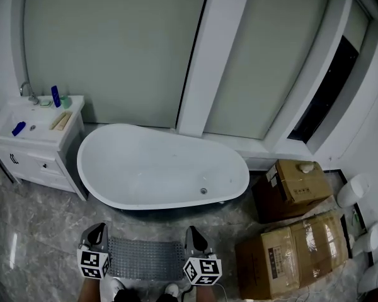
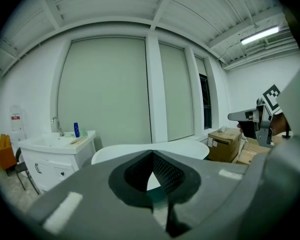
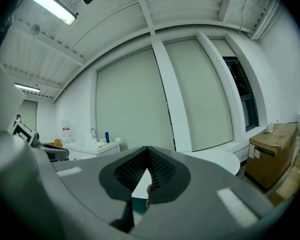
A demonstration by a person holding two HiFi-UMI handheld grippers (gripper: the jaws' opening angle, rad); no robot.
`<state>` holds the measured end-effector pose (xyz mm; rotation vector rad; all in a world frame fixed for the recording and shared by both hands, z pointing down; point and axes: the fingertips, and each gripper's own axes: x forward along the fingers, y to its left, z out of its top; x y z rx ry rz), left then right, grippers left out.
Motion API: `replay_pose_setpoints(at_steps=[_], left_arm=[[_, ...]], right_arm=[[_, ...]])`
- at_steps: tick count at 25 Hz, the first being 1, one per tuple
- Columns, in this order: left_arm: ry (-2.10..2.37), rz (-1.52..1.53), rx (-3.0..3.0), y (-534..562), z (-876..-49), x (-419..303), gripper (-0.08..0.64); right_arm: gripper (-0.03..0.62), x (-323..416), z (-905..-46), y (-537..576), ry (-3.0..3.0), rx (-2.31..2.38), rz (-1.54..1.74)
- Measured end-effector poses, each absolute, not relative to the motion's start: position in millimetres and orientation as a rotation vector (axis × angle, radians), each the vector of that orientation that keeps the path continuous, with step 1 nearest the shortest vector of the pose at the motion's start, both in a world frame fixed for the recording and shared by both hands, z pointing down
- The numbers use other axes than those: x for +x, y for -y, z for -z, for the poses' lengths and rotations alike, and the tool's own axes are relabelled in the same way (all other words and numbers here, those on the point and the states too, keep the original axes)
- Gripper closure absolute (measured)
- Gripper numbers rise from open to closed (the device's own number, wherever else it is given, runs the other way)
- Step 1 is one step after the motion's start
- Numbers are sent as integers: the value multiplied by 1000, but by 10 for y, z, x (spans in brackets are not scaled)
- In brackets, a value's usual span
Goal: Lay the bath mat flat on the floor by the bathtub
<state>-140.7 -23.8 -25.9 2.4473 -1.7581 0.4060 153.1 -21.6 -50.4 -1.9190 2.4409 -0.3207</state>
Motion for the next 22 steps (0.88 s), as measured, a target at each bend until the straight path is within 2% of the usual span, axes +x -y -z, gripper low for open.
replay_pose_setpoints(at_steps=[22], left_arm=[[1878,-232,2496,267,951,-1442,560]], right_arm=[[568,1432,896,265,-2477,-1772,211]])
